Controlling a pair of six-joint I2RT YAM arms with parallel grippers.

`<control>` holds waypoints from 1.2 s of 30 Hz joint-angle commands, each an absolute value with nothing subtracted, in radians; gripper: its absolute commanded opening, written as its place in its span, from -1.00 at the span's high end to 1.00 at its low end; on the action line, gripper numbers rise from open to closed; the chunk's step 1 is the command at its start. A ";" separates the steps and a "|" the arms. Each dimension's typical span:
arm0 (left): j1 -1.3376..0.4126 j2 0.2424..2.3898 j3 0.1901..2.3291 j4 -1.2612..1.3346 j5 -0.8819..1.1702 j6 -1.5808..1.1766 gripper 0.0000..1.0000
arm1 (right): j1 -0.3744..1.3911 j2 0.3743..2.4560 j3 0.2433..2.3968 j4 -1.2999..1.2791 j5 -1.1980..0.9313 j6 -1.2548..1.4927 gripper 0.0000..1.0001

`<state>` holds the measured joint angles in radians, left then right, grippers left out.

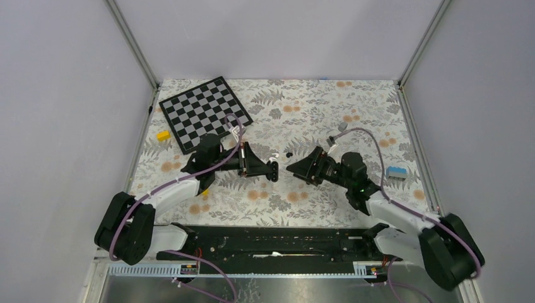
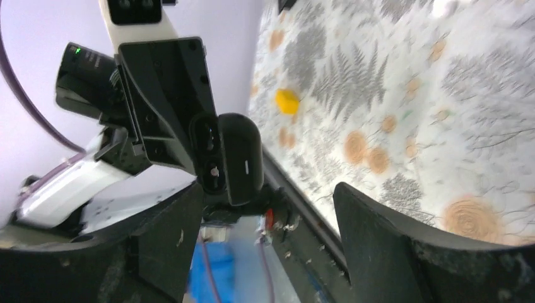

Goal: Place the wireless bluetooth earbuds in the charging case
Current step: Open the charging case, then pick up the earbud from the center of the board.

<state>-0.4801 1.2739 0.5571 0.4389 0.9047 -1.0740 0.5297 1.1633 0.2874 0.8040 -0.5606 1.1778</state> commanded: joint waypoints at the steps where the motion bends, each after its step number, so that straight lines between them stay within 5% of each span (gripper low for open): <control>1: -0.424 1.224 0.565 0.383 0.916 -1.004 1.00 | 0.523 0.976 0.493 0.068 -0.222 0.798 -0.63; 9: -0.411 1.255 0.556 0.379 0.931 -0.983 1.00 | 0.525 1.035 0.649 -0.376 0.126 0.659 -0.34; 13: -0.410 1.250 0.558 0.358 0.927 -0.967 1.00 | 0.549 1.112 0.659 -0.387 0.160 0.687 -0.01; 26: -0.410 1.255 0.535 0.397 0.918 -0.992 1.00 | 0.593 1.288 0.709 -0.239 0.146 0.734 0.41; 36: -0.401 1.272 0.526 0.355 0.917 -0.946 1.00 | 0.646 1.386 0.784 -0.213 0.161 0.721 0.46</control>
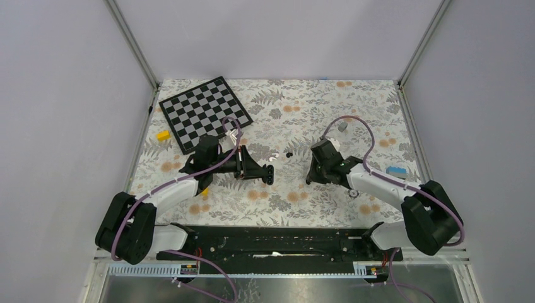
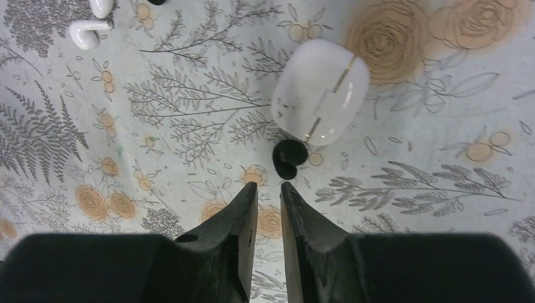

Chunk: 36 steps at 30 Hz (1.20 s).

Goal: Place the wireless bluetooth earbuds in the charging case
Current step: Pick up the earbud from the center of the board.

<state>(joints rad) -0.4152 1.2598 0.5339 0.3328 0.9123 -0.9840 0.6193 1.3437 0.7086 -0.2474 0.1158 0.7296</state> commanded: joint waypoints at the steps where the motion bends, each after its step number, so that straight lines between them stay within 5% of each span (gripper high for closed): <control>1: -0.396 1.276 0.523 0.363 0.922 -0.951 1.00 | 0.649 1.407 0.803 -0.212 0.166 0.711 0.46; 21: -0.374 1.202 0.483 0.304 0.925 -0.954 0.98 | 0.647 1.932 1.339 -0.293 0.220 0.513 0.39; 36: -0.373 1.206 0.473 0.312 0.925 -0.950 0.98 | 0.647 2.009 1.378 -0.299 0.178 0.523 0.44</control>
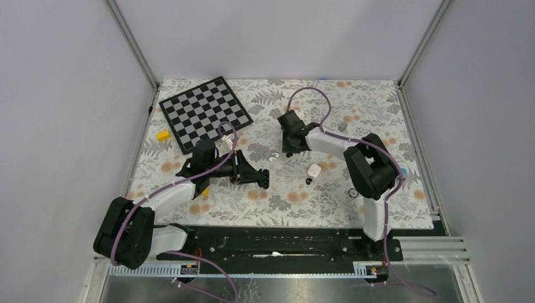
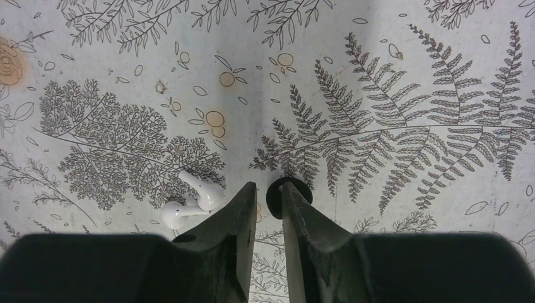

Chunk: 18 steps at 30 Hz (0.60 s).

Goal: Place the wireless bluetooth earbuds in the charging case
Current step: Pick up the earbud from the center of the board.

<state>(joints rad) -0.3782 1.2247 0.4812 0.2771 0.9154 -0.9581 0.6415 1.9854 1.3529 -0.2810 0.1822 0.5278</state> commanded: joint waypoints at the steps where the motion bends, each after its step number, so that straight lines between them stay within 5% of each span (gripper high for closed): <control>1: -0.373 1.206 0.472 0.313 0.925 -0.950 0.98 | 0.647 2.011 1.376 -0.299 0.178 0.524 0.44; 18: -0.374 1.195 0.469 0.313 0.926 -0.946 0.98 | 0.647 1.926 1.260 -0.292 0.196 0.537 0.45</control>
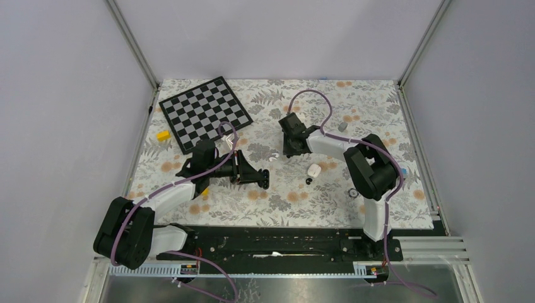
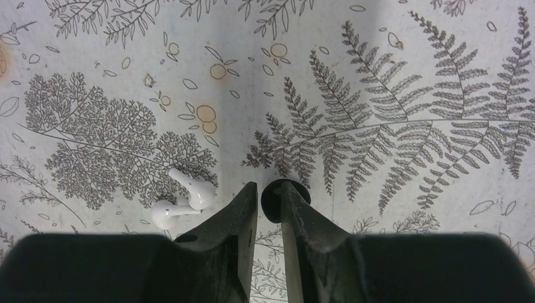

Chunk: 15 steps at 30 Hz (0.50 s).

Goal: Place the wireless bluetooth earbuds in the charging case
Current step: Pick up the earbud from the center of the board.

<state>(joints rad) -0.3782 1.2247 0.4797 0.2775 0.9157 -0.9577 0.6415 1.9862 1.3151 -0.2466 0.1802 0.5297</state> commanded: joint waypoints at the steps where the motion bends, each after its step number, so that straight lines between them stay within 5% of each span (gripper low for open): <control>1: -0.373 1.196 0.468 0.313 0.924 -0.946 0.98 | 0.647 1.914 1.247 -0.287 0.196 0.538 0.46; 15: -0.374 1.198 0.472 0.313 0.923 -0.950 0.97 | 0.649 1.822 1.146 -0.248 0.155 0.552 0.49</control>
